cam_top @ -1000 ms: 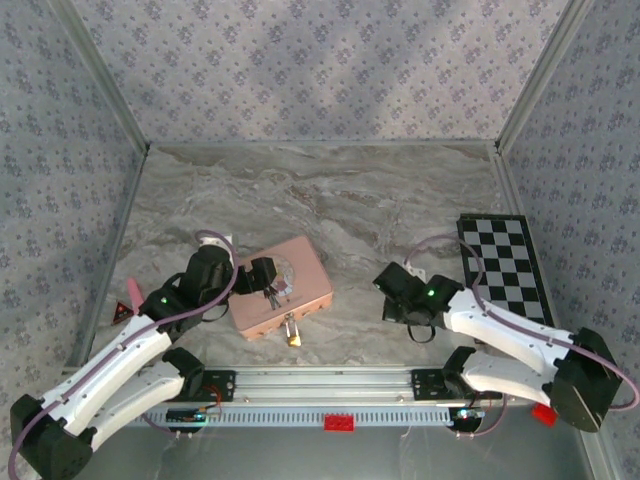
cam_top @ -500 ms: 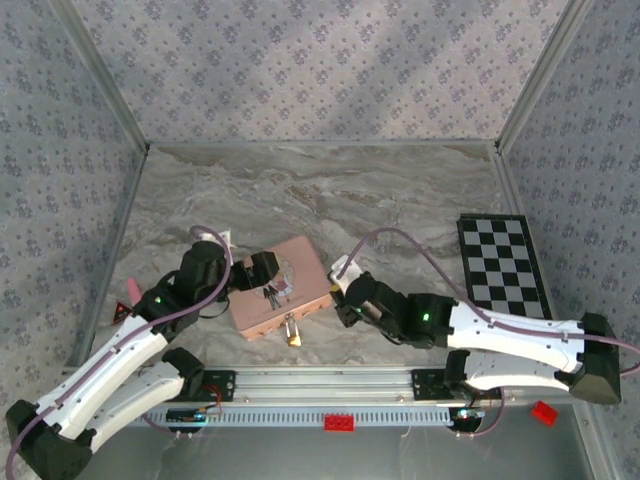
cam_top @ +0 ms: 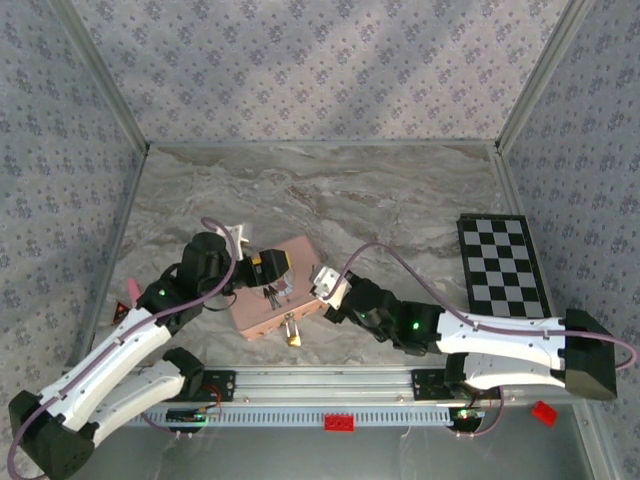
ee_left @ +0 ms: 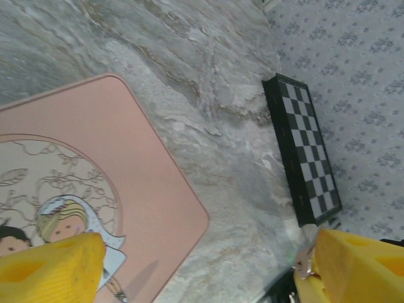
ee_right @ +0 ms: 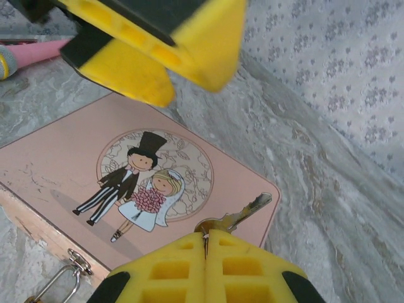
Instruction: Unlock the padlock with the key
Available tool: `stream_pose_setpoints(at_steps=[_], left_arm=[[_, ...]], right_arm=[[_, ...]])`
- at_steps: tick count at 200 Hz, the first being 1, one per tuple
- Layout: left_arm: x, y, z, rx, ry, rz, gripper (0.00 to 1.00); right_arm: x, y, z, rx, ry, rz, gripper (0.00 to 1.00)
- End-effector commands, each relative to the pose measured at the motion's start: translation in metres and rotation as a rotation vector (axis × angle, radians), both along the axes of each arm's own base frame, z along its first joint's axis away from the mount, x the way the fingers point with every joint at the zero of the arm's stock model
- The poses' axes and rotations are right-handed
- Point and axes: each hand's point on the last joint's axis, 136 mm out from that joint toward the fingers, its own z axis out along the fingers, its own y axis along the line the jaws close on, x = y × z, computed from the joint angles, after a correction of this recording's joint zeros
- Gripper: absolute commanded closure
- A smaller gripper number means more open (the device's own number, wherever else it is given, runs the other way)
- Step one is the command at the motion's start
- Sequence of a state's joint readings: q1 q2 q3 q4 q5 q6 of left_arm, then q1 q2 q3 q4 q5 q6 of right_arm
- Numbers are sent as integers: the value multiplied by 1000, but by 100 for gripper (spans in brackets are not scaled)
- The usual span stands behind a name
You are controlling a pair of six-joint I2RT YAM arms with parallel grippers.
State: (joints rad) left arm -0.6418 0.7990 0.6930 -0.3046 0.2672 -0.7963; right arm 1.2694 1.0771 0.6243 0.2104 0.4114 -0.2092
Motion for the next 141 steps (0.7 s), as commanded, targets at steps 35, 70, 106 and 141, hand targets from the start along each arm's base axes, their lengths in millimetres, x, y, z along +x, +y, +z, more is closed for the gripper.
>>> stream_pose_setpoints(at_steps=[35,70,106,141], left_arm=[[-5,-19,31,-61,-50,-104,26],[-7,-26,29,-53,-35,-140,33],[-8,-34,27,-43,-17,-170,39],[-10,-41,24,-31,-10,-195,45]], right_arm=[[-2,21,11,-11,-97,52,100],[-2,26,10,-9,-96,59,100],[-1,28,11,1,-102,60,100],[-1,33,10,6,-100,68,100]])
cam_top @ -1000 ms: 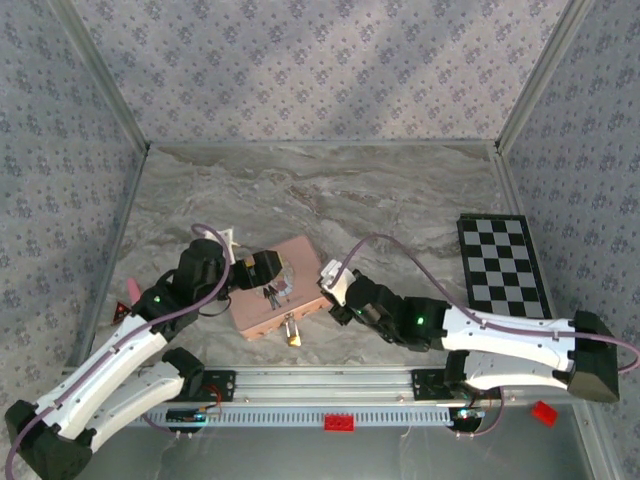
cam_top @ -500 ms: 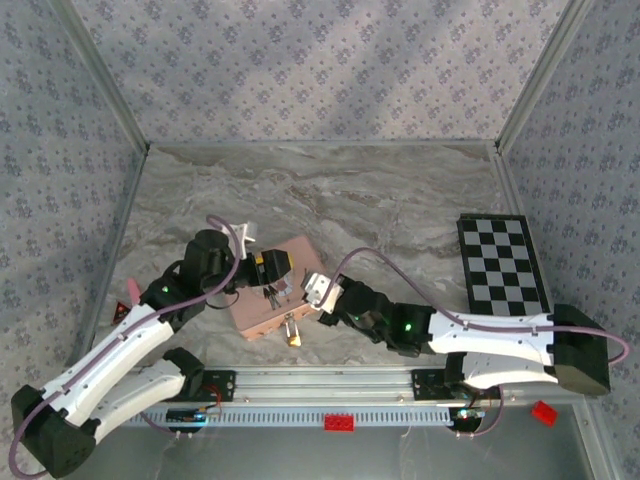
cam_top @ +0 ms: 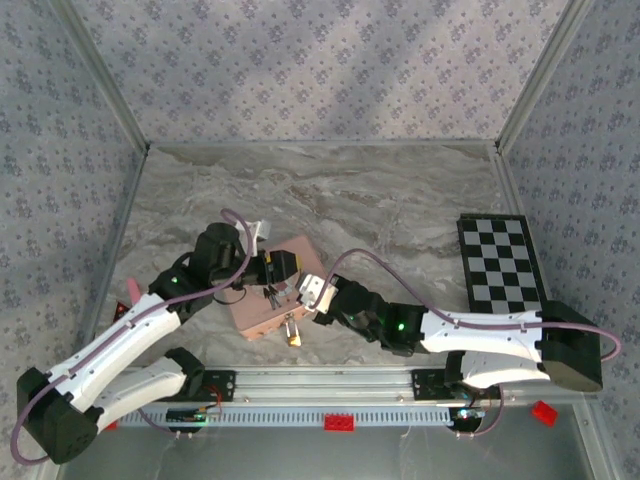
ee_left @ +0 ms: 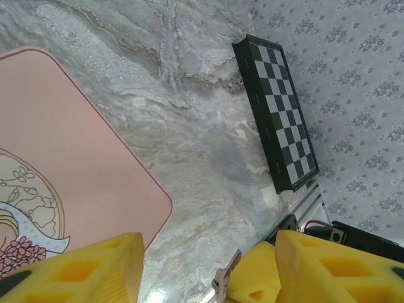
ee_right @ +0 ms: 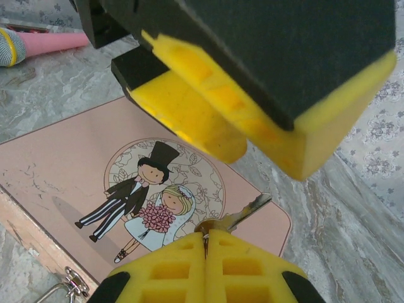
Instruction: Unlock the padlock with the key
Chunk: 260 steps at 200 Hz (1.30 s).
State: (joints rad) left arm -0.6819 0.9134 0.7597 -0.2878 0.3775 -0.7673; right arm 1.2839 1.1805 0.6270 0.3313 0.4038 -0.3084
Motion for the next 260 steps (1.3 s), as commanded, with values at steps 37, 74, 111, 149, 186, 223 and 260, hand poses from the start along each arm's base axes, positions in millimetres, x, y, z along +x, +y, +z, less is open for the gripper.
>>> stream_pose_setpoints(at_steps=[37,74,111,149,186,223,260], left_arm=[[-2,-13,14,-5,-31,-57,53],[-1,-14,10,2,-22,-64,64],[-1,-17,7,7,-12,-73,71],[-2,-19,7,6,-9,-80,85],[-1,-21,11,-7,-11,-70,98],[8,-15,19,-11,-35,-1,100],[34,7,20,73,-103,165,100]], right_arm=[[1,10,18,49,-25,12,100],[2,9,18,50,-26,7,100],[3,11,19,52,-28,7,100],[4,9,19,52,-30,-8,100],[5,6,23,62,-35,-28,100],[9,-5,34,109,-2,-98,99],[17,-27,40,227,181,-222,60]])
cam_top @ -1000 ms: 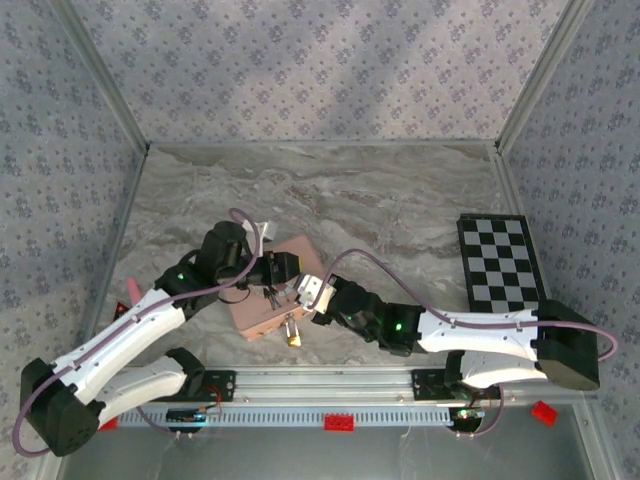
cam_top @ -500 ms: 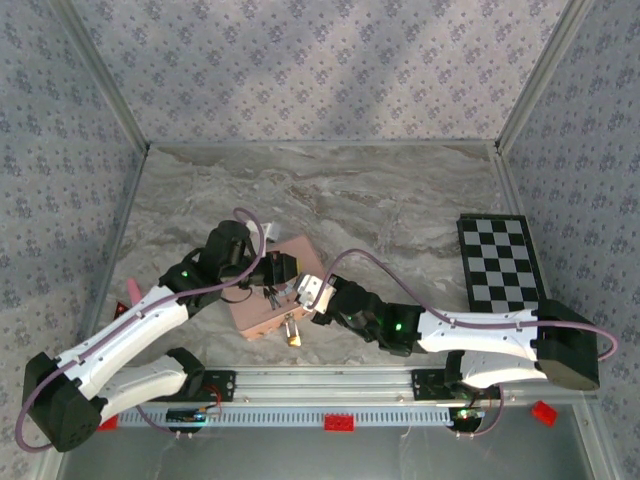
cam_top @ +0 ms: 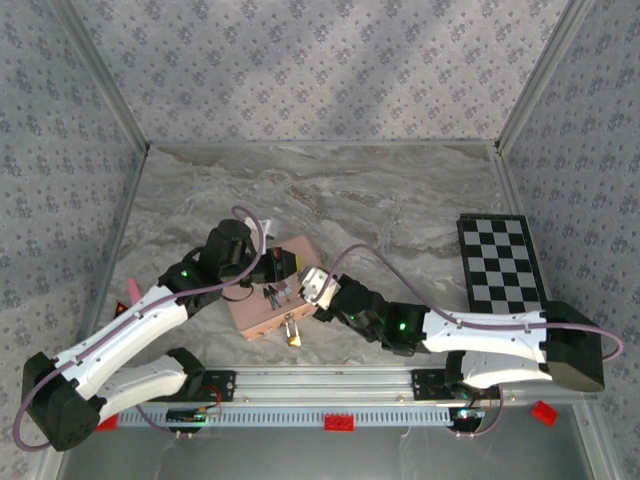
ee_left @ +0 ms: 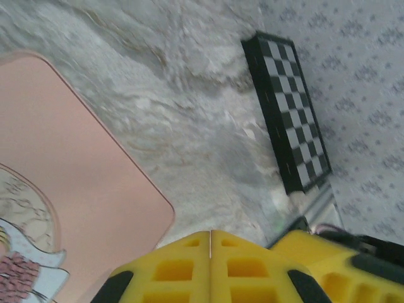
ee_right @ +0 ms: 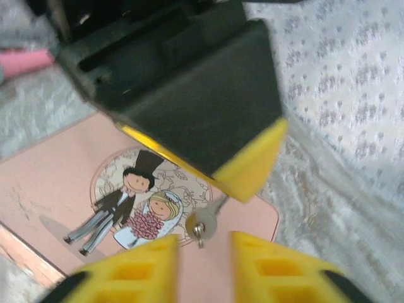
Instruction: Unlock the padlock with the key
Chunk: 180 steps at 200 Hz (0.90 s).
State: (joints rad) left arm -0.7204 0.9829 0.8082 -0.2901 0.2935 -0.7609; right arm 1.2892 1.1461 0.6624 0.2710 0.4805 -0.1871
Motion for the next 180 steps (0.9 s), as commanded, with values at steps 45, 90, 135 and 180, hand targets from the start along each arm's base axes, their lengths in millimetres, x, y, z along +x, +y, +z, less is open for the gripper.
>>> stream_pose_setpoints(at_steps=[45,90,135,180], left_arm=[[54,51,23,101,-144,360,100],[59,78,28,69,-178,506,100],[53,72,26,-32,-171,507,100],[47,55,16,-144,-117,493,100]], right_arm=[[20,-33,21,391,372,-233,54],[32,-51,8,579,626,-383,51],[34,-53,5,772,781,-386,45],[45,-54,12,962,865,-334,39]])
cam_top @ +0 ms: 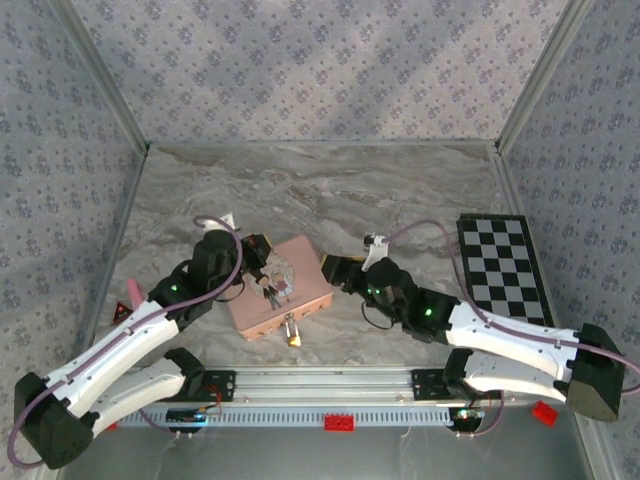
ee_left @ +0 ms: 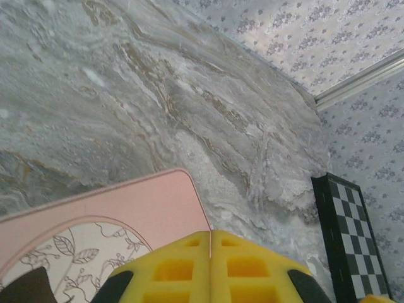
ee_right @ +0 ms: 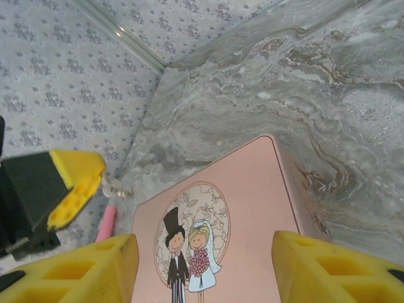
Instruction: Unlock the padlock with the key
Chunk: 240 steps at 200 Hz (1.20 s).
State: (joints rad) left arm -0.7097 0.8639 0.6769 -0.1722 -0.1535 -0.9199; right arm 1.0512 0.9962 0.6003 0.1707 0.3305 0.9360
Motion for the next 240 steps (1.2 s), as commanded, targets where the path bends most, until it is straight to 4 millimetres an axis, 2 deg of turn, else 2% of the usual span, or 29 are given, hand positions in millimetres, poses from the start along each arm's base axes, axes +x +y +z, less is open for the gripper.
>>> stream_pose_setpoints(at_steps=[1,44,90,121,182,240], left_arm=[[0,-11,18,-136,-33,5,100],[-8,-25,21,-246,-24,-18,100],[-13,-36,29,-341,-17,-35,100],[-19,-45,35,-399,-3,-50,100],[-26,-62,47,-486,-7,-99,100],[-31,-62,56,-524,-15,-113,100]], right_arm=[[3,5,16,185,40,10,38],[10,16,18,307,65,59,32],[8,51,30,412,82,184,32],[4,63,37,478,67,232,34],[-2,69,48,545,58,260,38],[-4,69,53,562,51,266,46]])
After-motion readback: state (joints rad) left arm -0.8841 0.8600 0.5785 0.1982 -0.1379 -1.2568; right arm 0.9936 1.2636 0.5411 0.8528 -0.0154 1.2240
